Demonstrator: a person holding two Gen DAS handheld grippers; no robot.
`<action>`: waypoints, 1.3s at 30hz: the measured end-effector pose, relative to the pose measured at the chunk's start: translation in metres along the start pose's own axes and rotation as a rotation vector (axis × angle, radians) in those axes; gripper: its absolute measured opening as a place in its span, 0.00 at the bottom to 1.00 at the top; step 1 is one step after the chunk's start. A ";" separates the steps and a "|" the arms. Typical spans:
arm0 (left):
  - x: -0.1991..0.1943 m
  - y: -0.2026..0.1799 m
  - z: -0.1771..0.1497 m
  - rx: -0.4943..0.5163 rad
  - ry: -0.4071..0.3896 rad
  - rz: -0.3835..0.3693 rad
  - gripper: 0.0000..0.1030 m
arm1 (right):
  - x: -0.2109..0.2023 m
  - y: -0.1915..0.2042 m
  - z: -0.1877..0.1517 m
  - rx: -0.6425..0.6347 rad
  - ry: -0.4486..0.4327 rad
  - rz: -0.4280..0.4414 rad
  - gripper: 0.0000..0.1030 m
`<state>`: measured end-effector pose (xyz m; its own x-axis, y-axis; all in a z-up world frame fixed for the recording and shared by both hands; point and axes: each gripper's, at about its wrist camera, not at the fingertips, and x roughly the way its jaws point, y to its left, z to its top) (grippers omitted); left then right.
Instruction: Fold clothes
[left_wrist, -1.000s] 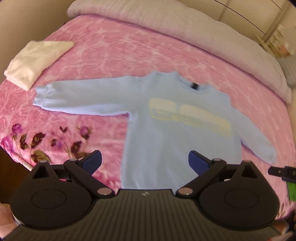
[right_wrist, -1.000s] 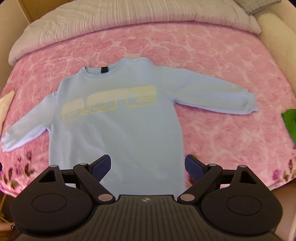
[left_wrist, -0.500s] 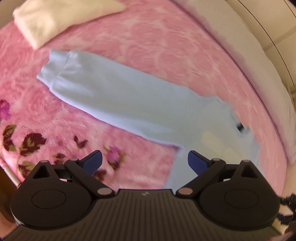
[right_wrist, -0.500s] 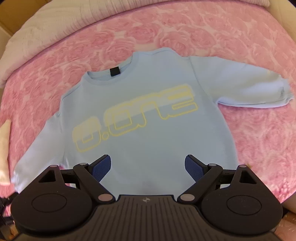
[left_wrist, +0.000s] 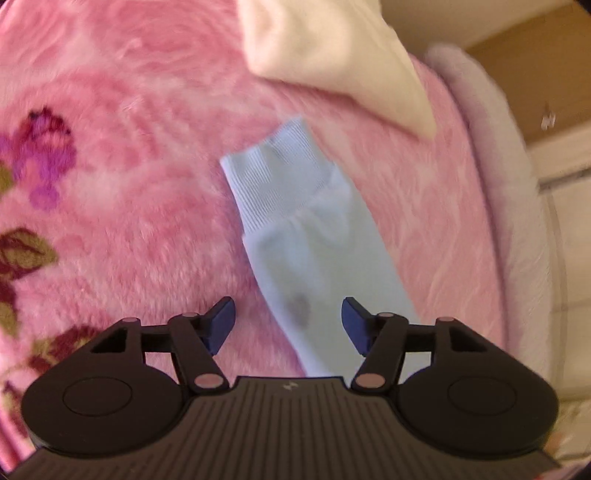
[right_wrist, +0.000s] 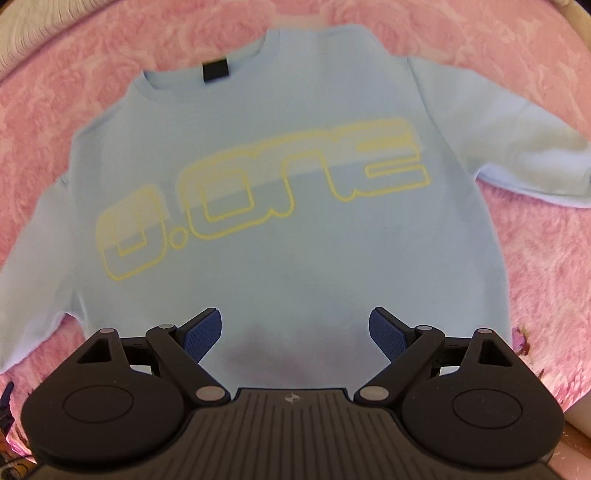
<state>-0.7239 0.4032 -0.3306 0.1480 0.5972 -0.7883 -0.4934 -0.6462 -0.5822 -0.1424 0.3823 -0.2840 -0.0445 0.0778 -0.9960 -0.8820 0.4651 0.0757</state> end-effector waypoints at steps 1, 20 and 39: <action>0.002 0.004 0.001 -0.017 -0.009 -0.024 0.57 | 0.004 0.002 0.000 -0.014 0.006 -0.007 0.87; -0.039 -0.201 -0.137 0.818 0.176 -0.573 0.07 | 0.027 -0.074 -0.013 0.045 -0.053 0.002 0.87; 0.004 -0.167 -0.225 0.865 0.505 -0.179 0.38 | 0.052 -0.101 0.025 0.190 -0.178 0.532 0.65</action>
<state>-0.4480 0.4065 -0.2816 0.5267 0.2516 -0.8120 -0.8494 0.1181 -0.5143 -0.0439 0.3615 -0.3421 -0.3640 0.4824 -0.7967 -0.6599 0.4700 0.5861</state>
